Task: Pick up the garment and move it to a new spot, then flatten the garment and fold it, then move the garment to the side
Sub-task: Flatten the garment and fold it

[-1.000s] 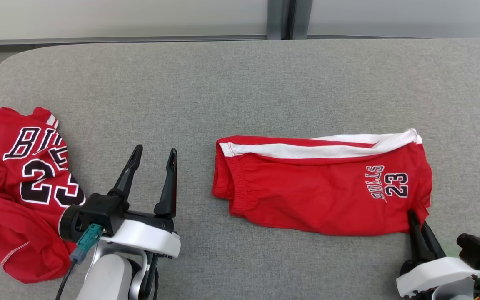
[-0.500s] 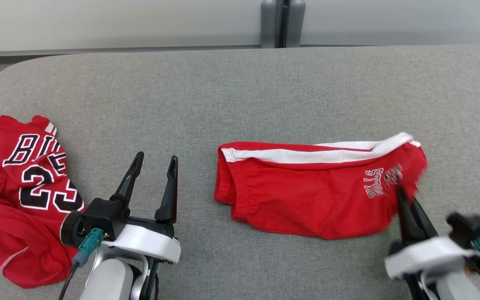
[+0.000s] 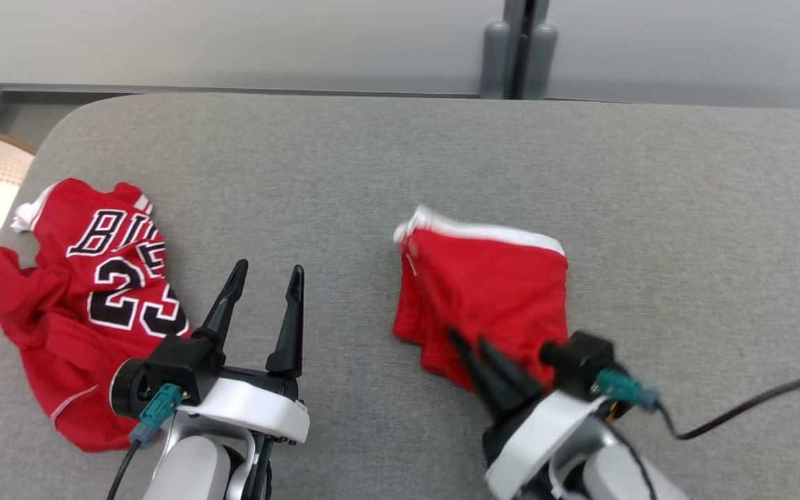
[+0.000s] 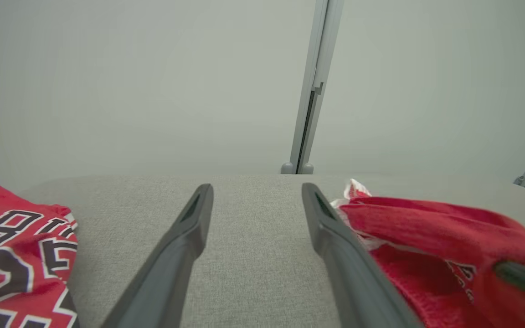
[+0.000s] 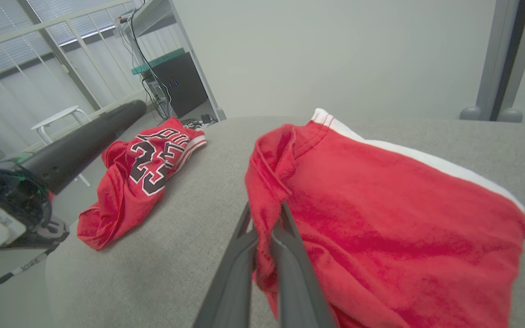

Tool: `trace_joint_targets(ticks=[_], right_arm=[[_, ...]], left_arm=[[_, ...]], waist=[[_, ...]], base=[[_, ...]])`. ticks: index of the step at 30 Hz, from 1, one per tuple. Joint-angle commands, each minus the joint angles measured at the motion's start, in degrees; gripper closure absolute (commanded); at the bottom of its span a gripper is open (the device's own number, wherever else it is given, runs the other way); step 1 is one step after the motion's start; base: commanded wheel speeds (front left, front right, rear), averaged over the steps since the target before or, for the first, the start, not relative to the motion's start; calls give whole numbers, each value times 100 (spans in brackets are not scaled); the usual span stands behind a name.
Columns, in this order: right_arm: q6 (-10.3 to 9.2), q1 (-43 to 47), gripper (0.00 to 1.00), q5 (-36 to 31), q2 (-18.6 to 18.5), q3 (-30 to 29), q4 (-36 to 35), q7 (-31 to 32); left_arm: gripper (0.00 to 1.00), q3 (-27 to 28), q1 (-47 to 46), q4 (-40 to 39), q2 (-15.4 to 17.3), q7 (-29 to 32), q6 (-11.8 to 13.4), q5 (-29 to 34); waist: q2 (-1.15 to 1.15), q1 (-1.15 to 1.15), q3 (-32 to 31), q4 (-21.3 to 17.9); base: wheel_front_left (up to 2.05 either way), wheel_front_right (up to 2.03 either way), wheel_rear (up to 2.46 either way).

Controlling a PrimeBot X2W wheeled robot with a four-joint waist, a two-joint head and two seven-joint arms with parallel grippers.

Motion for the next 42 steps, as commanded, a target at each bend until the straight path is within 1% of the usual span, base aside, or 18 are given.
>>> trace_joint_targets(ticks=[1, 6, 7, 9, 10, 11, 14, 16, 19, 21, 24, 25, 30, 35, 39, 42], right_arm=[[1, 78, 100, 121, -17, 150, 112, 56], [1, 70, 100, 348, -81, 482, 479, -12], [1, 43, 87, 371, -80, 517, 523, -44], [1, -19, 32, 409, -107, 570, 598, -94], [1, -52, 21, 423, -119, 589, 624, -128], [1, -93, 0, 401, -134, 606, 630, -197], [1, -203, 0, 331, -138, 727, 478, -521], [1, -233, 0, 403, -186, 812, 303, -756], [1, -285, 0, 441, -338, 707, 2, -976], [0, -209, 0, 380, -429, 447, -147, -1050], [0, -17, 0, 240, -574, -166, -236, -1093], [0, -17, 0, 240, -574, -166, -236, -1093], [0, 420, 0, -132, -753, -1365, -233, -1097], [1, 900, 0, -481, -804, -2307, -365, -952], [0, 1294, 0, -669, -693, -2761, -568, -734], [0, 1485, 0, -726, -633, -2796, -628, -623]], left_arm=[[0, 8, 52, -5, 19, -25, 49, -26], [0, 44, 11, -44, 18, -25, 99, -52], [0, 51, 2, -55, 18, -26, 103, -50], [0, 68, -8, -65, 20, -25, 102, -45], [0, 80, -9, -68, 20, -25, 107, -42], [0, 88, -9, -71, 18, -26, 115, -35], [0, 118, 16, -80, 19, -26, 119, -24], [0, 145, 59, -75, 20, -25, 121, -11], [0, 190, 112, -58, 25, -25, 128, 56], [0, 224, 172, -46, 34, -25, 120, 88], [0, 262, 194, -41, 55, -26, 115, 145], [0, 262, 194, -41, 55, -26, 115, 145], [0, 305, 285, -29, 107, -26, 84, 208], [0, 370, 374, -54, 152, -26, 93, 237], [0, 434, 540, -59, 224, -25, 118, 253], [0, 462, 727, -36, 267, -25, 144, 246]], waist=[[0, 0, 10, 82], [0, 0, 68, 162], [0, 0, 80, 162], [0, 0, 94, 151], [0, 0, 96, 142], [0, 0, 96, 133], [0, 0, 72, 86], [0, 0, 36, 36], [0, 0, -37, -59], [0, 0, -90, -127], [0, 0, -156, -221], [0, 0, -156, -221], [0, 0, -232, -333], [0, 0, -320, -434], [0, 0, -489, -521], [0, 0, -713, -572]], base=[[0, 0, 0], [0, 0, 0], [0, 0, 0], [0, 0, 0], [0, 0, 0], [0, 0, 0], [0, 0, 0], [0, 0, 0], [0, 0, 0], [0, 0, 0], [0, 0, 0], [0, 0, 0], [0, 0, 0], [0, 0, 0], [0, 0, 0], [0, 0, 0]])
